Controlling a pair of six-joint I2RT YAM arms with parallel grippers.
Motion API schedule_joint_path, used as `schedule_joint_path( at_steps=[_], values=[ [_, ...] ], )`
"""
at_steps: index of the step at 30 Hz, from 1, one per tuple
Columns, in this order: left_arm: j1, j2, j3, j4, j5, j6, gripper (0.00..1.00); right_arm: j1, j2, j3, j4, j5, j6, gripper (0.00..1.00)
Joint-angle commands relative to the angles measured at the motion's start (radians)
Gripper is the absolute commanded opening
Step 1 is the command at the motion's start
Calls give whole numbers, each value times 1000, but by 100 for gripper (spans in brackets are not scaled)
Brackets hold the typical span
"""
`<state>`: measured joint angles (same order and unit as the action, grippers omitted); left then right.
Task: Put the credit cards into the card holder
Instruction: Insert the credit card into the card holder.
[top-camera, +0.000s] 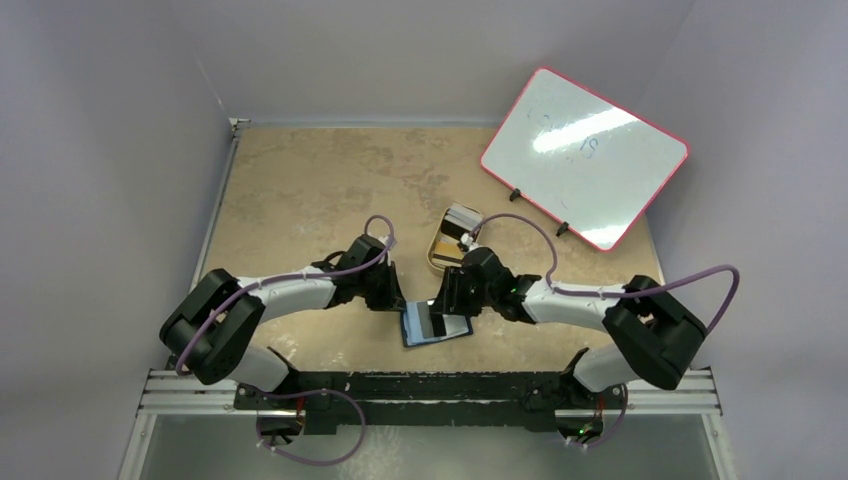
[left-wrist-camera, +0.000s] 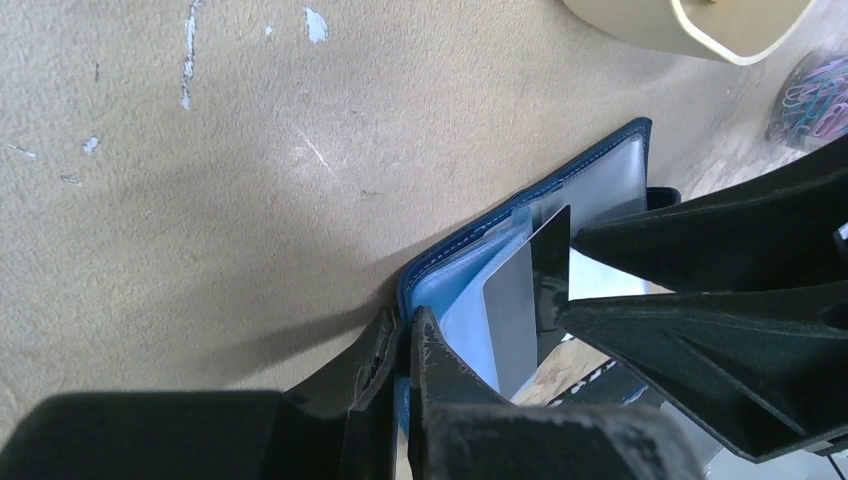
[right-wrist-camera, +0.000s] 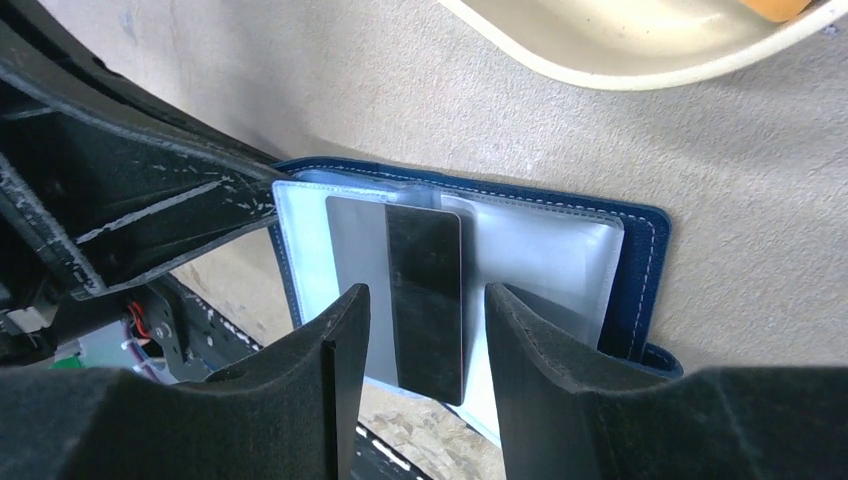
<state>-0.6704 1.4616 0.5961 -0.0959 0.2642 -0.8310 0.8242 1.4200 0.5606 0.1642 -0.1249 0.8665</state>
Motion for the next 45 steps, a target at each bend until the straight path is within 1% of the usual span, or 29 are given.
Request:
schedule_joint_path(
  at_steps=[1, 5, 11, 17, 21, 24, 26, 29, 33, 37, 45],
  values=[
    [-4, -35, -7, -29, -22, -8, 0, 8, 40, 29, 1, 10, -14, 49],
    [-4, -44, -7, -19, -13, -19, 0, 31, 69, 39, 49, -19, 1, 49],
    [-4, -46, -15, 13, 6, -46, 0, 46, 86, 29, 140, -81, 38, 47],
    [-4, -56, -17, 25, 14, -67, 0, 47, 77, 25, 159, -113, 61, 42],
    [-4, -77, -21, 47, 30, -105, 0, 43, 71, 4, 182, -186, 116, 38],
    [-4, -99, -40, 87, 44, -151, 0, 42, 53, 19, 135, -176, 130, 36],
    [-5, -118, -53, 98, 40, -178, 0, 39, 45, 27, 91, -145, 133, 37],
    [-5, -141, -63, 97, 24, -201, 0, 37, 39, 44, 19, -91, 118, 42],
    [-4, -160, -70, 96, 8, -218, 0, 39, 5, 84, -61, 4, 82, 44],
    [-5, -160, -71, 106, 4, -227, 0, 40, -8, 85, -48, -12, 77, 45],
    [-4, -162, -73, 103, -2, -229, 0, 50, 59, 95, -7, -31, 71, 49]
  ],
)
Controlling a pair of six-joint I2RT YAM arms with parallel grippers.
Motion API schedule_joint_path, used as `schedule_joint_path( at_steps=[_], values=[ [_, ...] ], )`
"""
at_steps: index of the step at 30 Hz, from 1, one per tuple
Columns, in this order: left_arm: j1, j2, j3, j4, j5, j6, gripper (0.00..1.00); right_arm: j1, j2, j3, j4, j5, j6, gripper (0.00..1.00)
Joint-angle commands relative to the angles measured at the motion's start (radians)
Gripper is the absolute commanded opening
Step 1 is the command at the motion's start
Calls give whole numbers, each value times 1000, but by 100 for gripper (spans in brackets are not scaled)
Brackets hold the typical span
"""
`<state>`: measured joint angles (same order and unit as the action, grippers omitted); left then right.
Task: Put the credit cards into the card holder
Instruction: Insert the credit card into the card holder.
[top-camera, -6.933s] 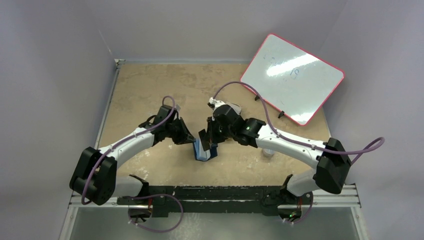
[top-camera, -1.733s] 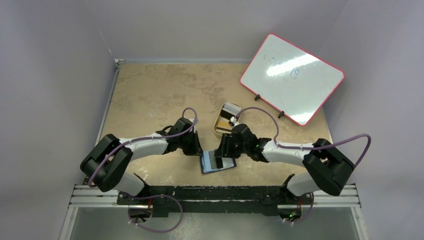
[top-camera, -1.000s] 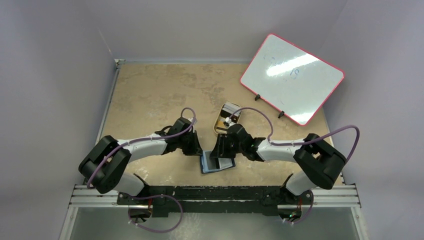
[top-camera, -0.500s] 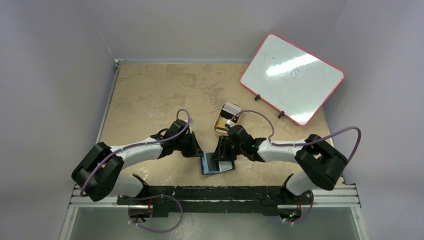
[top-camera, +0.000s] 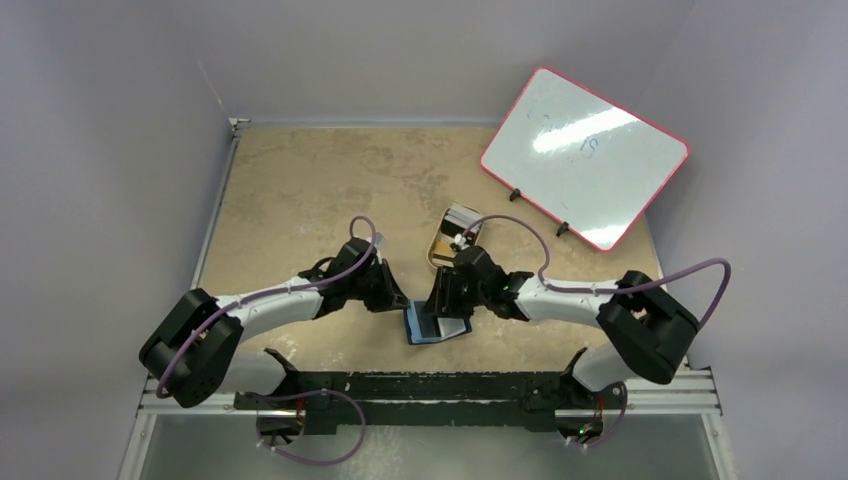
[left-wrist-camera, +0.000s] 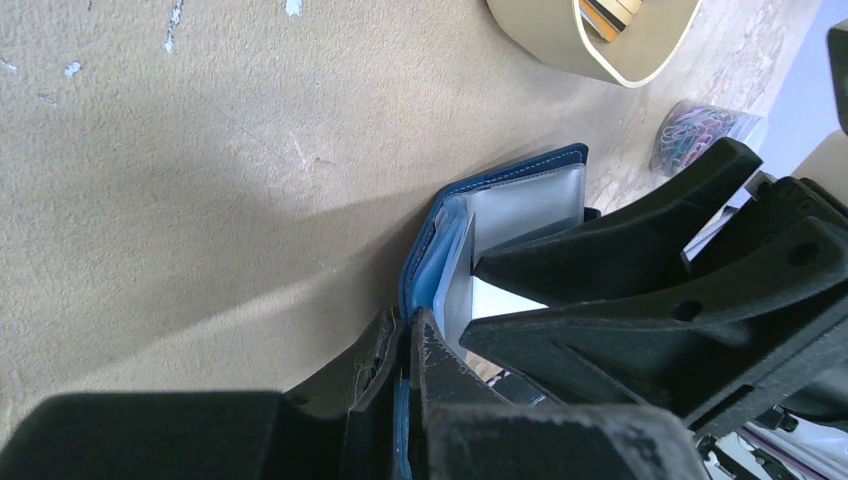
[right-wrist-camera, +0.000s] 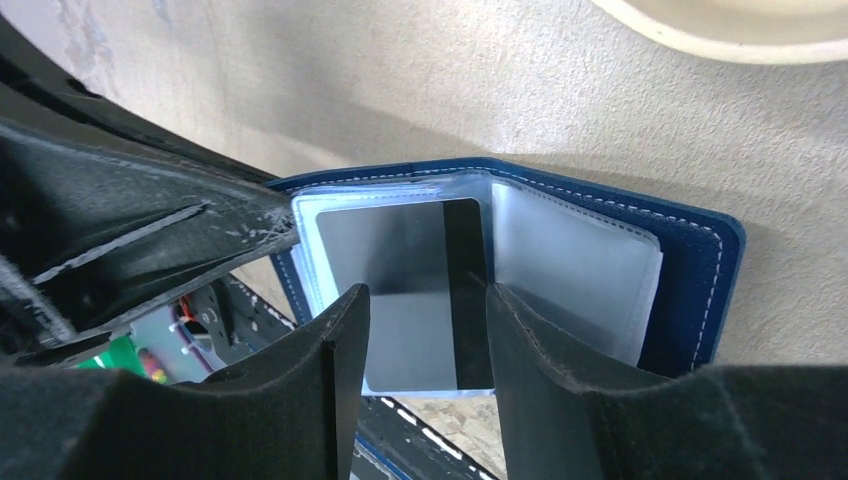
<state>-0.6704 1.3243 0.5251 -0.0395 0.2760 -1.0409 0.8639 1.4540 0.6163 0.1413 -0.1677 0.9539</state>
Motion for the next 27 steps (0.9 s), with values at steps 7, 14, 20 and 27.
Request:
schedule_joint_path(
  at_steps=[7, 14, 20, 27],
  values=[
    [-4, -40, 4, 32, -20, -20, 0, 59, 39, 116, -76, 77, -50, 51],
    [-4, -49, 14, 18, -20, -17, 0, 102, 16, 185, -239, 196, -71, 53],
    [-4, -53, 23, 7, -20, -16, 0, 125, 17, 236, -324, 254, -76, 60],
    [-4, -56, 24, 3, -21, -15, 0, 129, 4, 242, -296, 237, -86, 60]
  ],
)
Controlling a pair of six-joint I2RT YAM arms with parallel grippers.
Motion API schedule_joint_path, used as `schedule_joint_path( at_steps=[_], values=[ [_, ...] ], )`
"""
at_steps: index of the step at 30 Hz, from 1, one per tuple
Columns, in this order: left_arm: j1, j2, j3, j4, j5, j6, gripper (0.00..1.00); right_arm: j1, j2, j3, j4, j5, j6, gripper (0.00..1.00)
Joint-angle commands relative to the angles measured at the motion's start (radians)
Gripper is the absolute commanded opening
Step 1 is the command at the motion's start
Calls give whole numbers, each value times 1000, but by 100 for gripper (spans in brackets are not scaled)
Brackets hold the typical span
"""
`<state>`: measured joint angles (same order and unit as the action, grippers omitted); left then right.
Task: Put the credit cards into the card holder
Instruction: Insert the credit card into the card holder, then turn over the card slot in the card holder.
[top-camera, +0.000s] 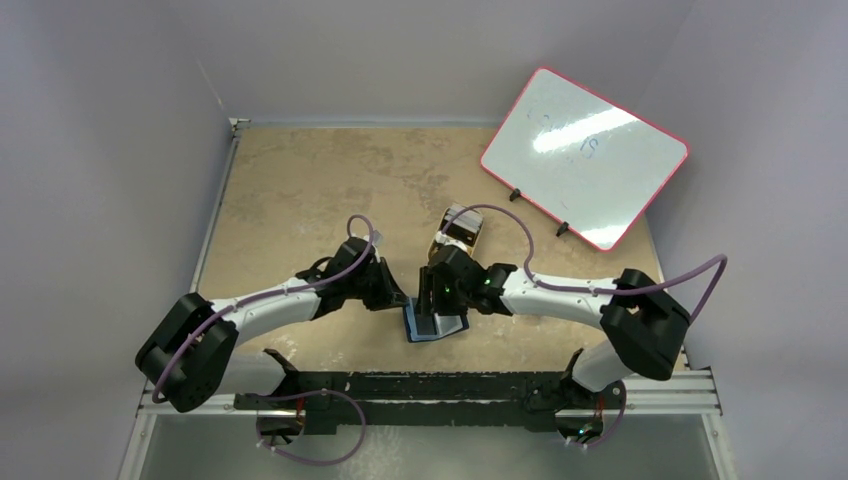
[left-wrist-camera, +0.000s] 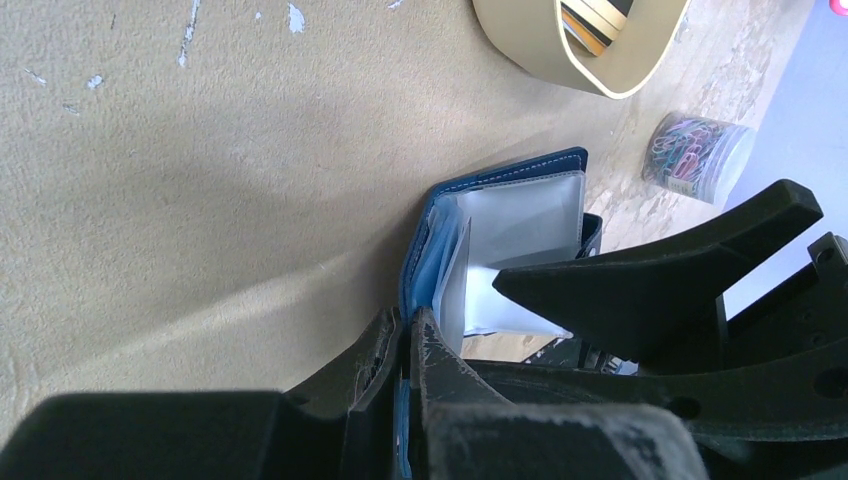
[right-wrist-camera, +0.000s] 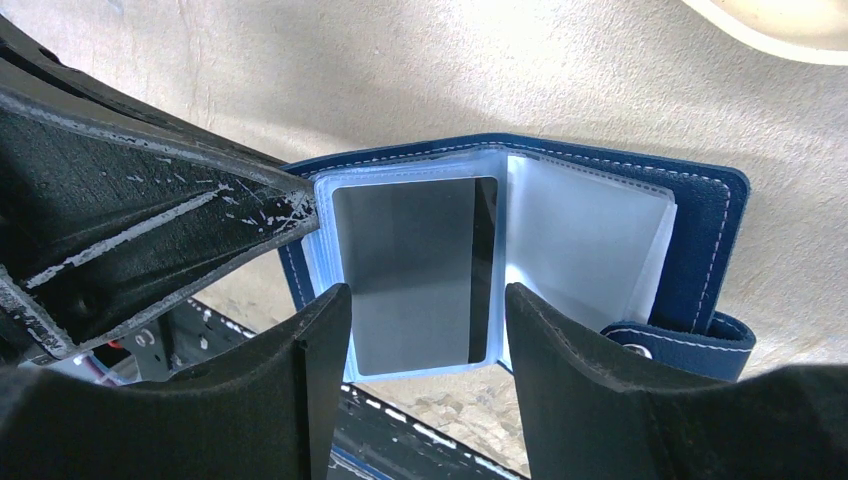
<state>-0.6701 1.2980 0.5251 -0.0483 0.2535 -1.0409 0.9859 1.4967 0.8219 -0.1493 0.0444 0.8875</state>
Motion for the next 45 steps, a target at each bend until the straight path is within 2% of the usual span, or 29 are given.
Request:
schedule_joint_path(
  at_steps=[1, 12, 20, 27, 37, 45],
  values=[
    [-5, -31, 24, 10, 0, -17, 0, 9, -38, 38, -2, 25, -20, 59],
    [-4, -35, 25, 10, -2, -21, 0, 52, 27, 86, -15, 46, -17, 59],
    [-5, -31, 29, 7, -2, -16, 0, 62, 34, 113, -75, 98, -18, 50],
    [-5, -32, 28, 6, -2, -14, 0, 63, 40, 119, -96, 118, -18, 47],
    [-5, -35, 26, 5, -2, -15, 0, 69, 41, 109, -32, 75, -24, 52],
    [-5, -36, 26, 4, -3, -14, 0, 73, 59, 107, -61, 101, -16, 50]
  ],
)
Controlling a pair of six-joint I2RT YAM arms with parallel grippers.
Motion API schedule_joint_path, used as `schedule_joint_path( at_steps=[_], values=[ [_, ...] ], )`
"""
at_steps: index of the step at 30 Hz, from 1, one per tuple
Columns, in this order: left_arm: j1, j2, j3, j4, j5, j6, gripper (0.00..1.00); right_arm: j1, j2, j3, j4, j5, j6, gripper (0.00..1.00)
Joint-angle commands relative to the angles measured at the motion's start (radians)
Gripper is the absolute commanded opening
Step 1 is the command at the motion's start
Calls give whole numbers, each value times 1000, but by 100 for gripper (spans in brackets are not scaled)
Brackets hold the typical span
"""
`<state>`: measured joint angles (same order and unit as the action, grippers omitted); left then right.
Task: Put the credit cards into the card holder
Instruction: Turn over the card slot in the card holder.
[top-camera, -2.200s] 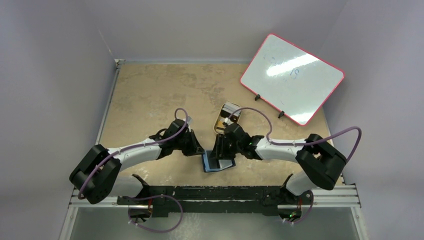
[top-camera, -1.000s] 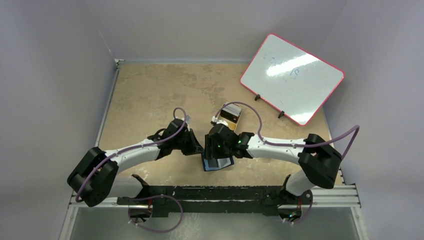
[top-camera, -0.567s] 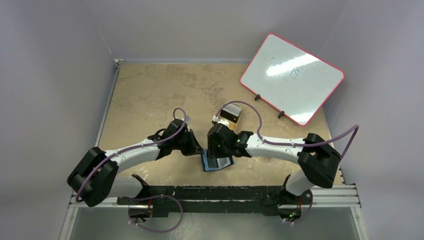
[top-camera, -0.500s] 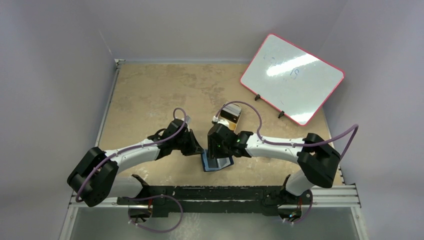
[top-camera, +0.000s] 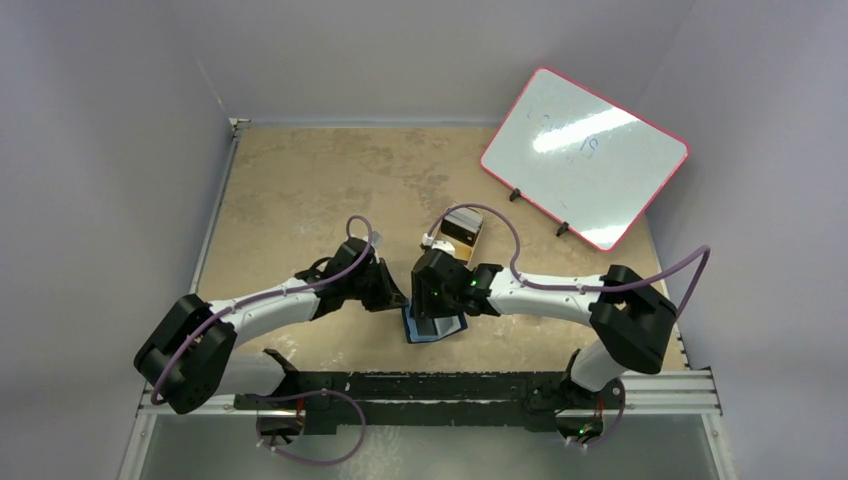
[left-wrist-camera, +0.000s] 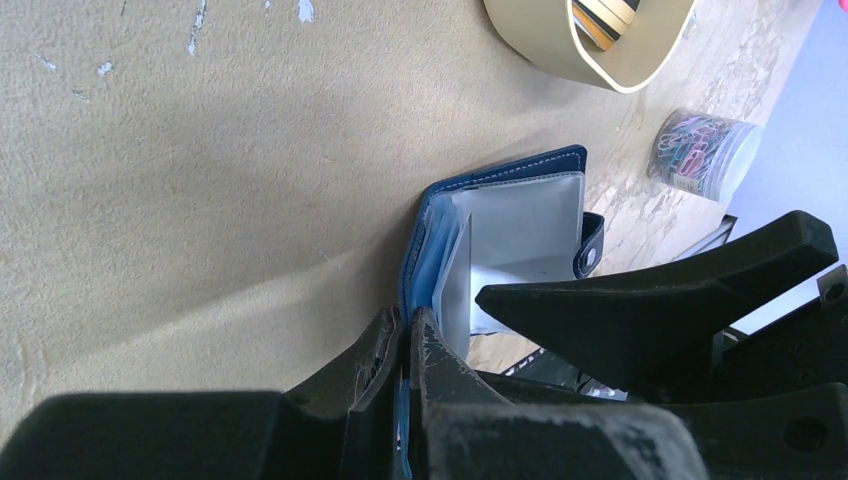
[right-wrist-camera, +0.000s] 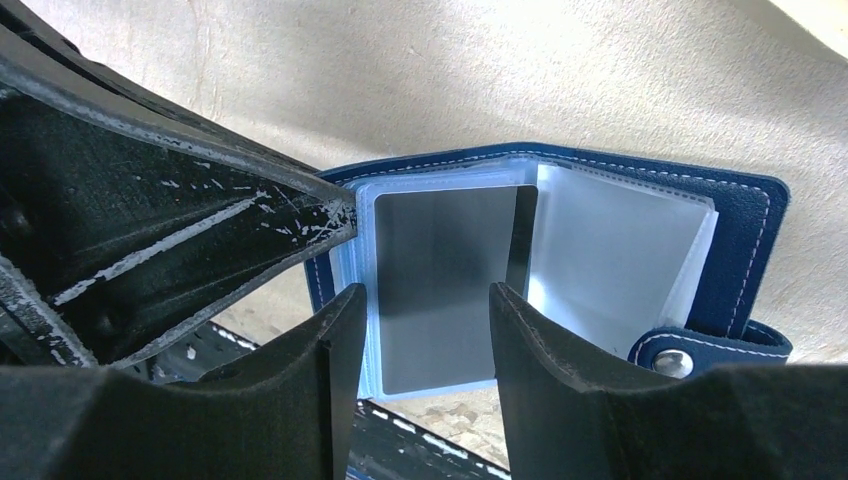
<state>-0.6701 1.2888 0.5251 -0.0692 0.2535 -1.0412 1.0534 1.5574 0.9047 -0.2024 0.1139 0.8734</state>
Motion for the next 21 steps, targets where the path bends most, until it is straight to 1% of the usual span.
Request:
schedule_joint_path(
  at_steps=[1, 6, 21],
  values=[
    [-4, -28, 26, 26, -3, -13, 0, 5, -3, 26, -15, 38, -1, 49],
    [-5, -27, 26, 26, -3, -13, 0, 7, -4, 38, -49, 63, -1, 47],
    [-5, -25, 21, 28, -4, -12, 0, 7, -38, 55, -164, 140, 11, 49]
  ],
)
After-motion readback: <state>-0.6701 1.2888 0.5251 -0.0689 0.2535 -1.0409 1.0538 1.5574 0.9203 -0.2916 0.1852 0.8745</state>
